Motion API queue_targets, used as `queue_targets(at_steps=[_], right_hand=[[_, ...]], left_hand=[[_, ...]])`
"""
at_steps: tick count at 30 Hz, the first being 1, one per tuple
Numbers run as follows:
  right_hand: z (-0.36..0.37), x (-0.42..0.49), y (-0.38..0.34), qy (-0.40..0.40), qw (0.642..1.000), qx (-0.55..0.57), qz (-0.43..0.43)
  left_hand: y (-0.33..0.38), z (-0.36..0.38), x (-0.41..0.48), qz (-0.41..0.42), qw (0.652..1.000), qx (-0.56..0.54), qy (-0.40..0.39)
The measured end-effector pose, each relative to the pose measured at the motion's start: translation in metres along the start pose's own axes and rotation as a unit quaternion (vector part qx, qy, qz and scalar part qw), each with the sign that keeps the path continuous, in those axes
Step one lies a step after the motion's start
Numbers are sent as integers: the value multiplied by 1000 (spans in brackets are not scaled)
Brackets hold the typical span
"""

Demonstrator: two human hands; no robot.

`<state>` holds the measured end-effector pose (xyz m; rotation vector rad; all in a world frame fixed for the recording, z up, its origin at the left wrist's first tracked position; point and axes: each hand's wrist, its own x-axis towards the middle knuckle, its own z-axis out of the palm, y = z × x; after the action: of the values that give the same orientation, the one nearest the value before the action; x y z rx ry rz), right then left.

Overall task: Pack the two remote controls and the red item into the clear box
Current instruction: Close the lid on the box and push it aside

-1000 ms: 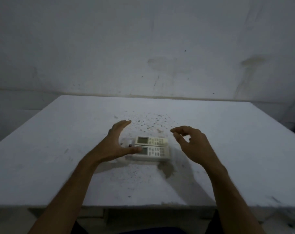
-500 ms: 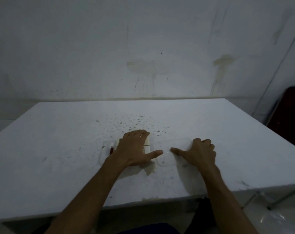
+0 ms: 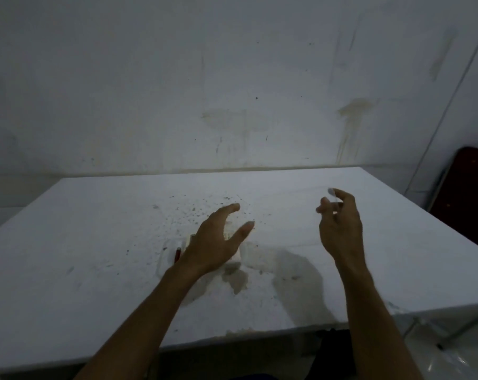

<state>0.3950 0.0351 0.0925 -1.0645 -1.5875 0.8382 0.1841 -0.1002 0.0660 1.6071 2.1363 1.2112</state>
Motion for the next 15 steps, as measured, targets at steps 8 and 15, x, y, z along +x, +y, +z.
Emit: queue_targets(at_steps=[8,15], right_hand=[[41,-50,-7,-123,977,144,100],[84,-78,2,-210,977,-12,-15]], left_hand=[[15,-27,-17,-39,962,-204,178],[-47,-70,-53,-72,963,-71,250]])
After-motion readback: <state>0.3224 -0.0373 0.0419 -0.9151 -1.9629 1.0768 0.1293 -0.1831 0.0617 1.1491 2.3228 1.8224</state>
